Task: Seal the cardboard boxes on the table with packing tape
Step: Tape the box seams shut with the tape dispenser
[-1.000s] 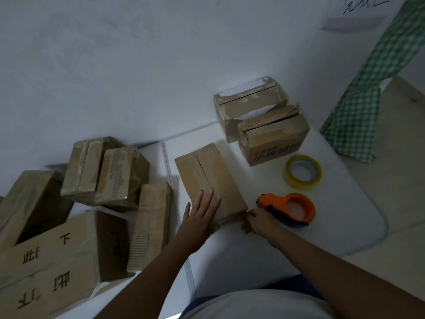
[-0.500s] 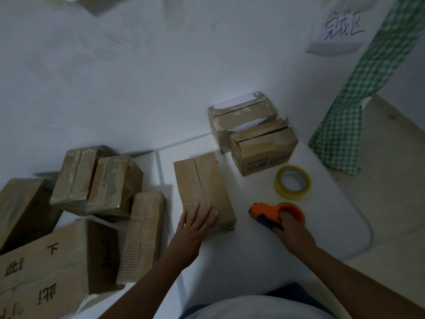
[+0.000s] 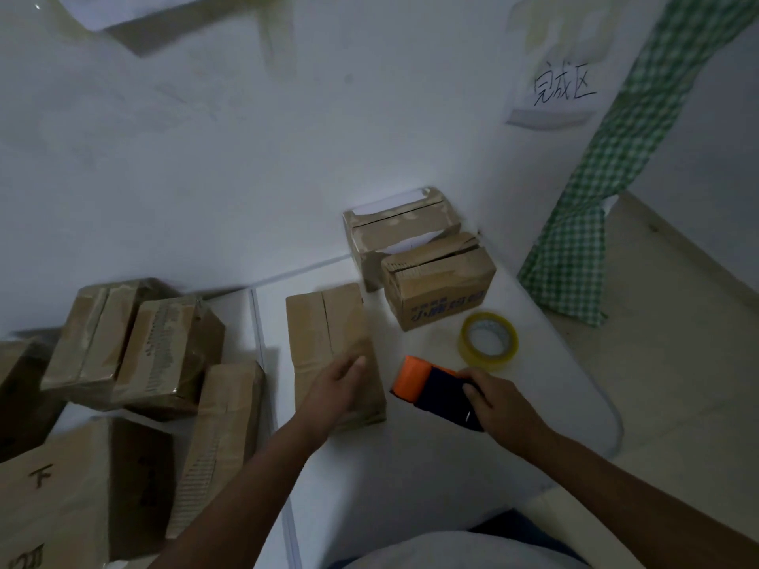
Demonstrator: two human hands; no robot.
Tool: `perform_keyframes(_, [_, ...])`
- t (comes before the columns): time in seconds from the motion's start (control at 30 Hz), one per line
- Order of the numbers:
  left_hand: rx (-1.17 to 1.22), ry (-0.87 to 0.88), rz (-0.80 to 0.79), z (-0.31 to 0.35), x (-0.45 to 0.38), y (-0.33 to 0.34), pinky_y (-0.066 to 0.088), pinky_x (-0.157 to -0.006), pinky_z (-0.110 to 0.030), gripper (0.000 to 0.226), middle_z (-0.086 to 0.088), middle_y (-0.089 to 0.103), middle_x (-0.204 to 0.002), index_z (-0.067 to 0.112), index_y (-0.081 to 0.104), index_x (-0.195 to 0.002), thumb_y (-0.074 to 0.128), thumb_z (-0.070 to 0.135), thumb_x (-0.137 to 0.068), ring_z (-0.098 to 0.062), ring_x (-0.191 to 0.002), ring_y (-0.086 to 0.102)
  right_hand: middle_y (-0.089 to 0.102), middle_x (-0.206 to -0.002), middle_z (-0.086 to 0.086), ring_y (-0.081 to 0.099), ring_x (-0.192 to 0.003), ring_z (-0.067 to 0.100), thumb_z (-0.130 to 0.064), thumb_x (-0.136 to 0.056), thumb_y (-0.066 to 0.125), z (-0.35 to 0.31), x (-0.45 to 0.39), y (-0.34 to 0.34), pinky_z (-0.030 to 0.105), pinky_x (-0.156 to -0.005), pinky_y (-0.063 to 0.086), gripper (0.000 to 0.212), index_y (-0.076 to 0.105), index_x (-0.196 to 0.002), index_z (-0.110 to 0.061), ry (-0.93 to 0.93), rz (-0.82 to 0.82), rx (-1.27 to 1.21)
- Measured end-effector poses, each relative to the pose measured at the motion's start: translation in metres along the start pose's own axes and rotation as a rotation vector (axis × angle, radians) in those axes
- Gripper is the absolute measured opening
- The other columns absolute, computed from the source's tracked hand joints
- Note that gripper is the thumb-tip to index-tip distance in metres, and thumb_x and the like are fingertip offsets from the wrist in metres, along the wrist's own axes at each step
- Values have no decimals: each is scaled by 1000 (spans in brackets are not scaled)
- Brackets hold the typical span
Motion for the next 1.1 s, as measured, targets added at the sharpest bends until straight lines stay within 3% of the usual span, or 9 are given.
perform_keyframes(0.1, [86,-117,-118,10,-6,21,50,-93,-32,41,-1,67,-123,20,62,-127,45,47,-101,-16,-113,62,65,-93,-2,60,-76,4,-17,-103,42,-13,-3,-7,14,-60,44,18,59,-107,-15,-34,-20,-7])
perform_keyframes(0.23, [204,-163,-206,17,-5,35,53,-74,-23,34,-3,76,-97,16,73,-105,49,40,-102,-12,-89,71,65,-95,1,60,-81,9,-17,-103,41,-16,-8,-17,27,-69,49,19,60,-105,-13,-34,-22,-11])
perform_keyframes(0.37, [229,-160,-203,16,-6,36,47,-87,-34,27,-13,71,-96,8,72,-110,59,27,-98,-25,-90,64,65,-95,6,61,-82,15,-18,-103,42,-19,-11,-19,39,-73,51,20,60,-102,-11,-44,-62,-8])
perform_keyframes(0.47, [287,-184,-158,12,-3,34,43,-82,-36,28,-19,59,-93,-1,67,-114,58,21,-98,-29,-88,51,65,-89,4,61,-79,14,-37,-101,45,-20,-15,-14,35,-69,50,29,60,-97,-13,0,-108,-32])
perform_keyframes(0.6, [222,-140,-82,14,2,30,52,-86,-43,28,-29,65,-97,-1,67,-110,59,23,-98,-30,-86,60,60,-78,-1,55,-66,9,-61,-93,42,-18,-22,-3,21,-58,38,50,60,-90,-14,87,-195,13])
perform_keyframes(0.7, [177,-101,7,14,6,21,56,-85,-39,23,-22,70,-100,3,68,-105,57,22,-99,-24,-84,66,60,-76,7,55,-65,16,-64,-92,41,-27,-29,-2,27,-60,40,59,61,-85,-9,36,-198,134])
perform_keyframes(0.87, [188,-83,110,2,17,2,54,-64,-20,15,-5,72,-81,6,68,-98,58,17,-98,-9,-69,67,57,-69,1,53,-61,12,-70,-88,41,-51,-43,-4,29,-58,41,60,59,-77,-14,-104,-187,279])
perform_keyframes(1.0, [291,-73,239,-13,28,-31,57,-68,-25,15,-13,71,-81,-1,67,-95,58,10,-97,-19,-73,67,63,-75,2,57,-65,14,-75,-85,35,-53,-51,5,32,-63,46,67,64,-83,-15,-150,-257,393])
perform_keyframes(1.1, [320,-78,378,-40,42,-75,56,-64,-21,18,-17,69,-84,-7,66,-96,55,8,-99,-20,-74,65,58,-70,0,51,-58,11,-75,-85,39,-37,-54,7,25,-54,35,63,61,-79,-16,-146,-322,461])
Point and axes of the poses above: each hand's wrist, its own x-axis away from the middle knuckle, its own y-axis out of the palm, z = x × y, the point moved 9 cm from there along -x, towards the middle knuckle
